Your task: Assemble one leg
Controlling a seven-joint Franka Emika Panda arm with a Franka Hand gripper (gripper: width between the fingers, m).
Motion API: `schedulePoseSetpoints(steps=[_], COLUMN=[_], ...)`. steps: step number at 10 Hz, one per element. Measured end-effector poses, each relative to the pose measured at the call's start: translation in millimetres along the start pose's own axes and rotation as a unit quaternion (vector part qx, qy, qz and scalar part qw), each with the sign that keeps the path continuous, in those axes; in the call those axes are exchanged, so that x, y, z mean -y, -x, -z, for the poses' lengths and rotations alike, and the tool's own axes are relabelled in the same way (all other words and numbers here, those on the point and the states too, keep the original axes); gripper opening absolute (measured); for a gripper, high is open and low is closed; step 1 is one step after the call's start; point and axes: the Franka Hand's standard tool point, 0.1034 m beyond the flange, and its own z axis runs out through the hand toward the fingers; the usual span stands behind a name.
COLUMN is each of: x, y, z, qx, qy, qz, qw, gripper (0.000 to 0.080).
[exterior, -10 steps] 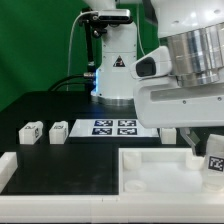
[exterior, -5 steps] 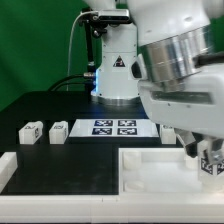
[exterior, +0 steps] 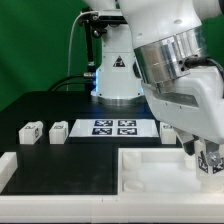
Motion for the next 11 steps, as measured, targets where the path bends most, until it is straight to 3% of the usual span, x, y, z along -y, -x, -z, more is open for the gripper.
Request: schedulePoseSetpoints(steps=[1, 3, 5, 6, 9, 10, 11], x=[0.4, 0.4, -1.6, -1.2, 2.2, 4.3, 4.1], y=[6.4, 23.6, 16.9, 16.9, 12.8, 12.4, 12.8], z=[-0.5, 0.6, 0.2, -0.7, -1.9, -2.6, -2.9], qx=[-0.003, -0.022, -0.022, -0.028, -0.043, -0.043, -0.044], qy=[0.0, 0.014, 0.017, 0.022, 0.042, 0.042, 0.041], qz=[0.099, 0.252, 0.328, 0.403, 0.613, 0.627, 0.607], qw=[0.995, 0.967, 0.944, 0.915, 0.788, 0.777, 0.792], gripper=[0.0598, 0.0639, 0.0646, 0.0646, 0.0649, 0.0649, 0.0619])
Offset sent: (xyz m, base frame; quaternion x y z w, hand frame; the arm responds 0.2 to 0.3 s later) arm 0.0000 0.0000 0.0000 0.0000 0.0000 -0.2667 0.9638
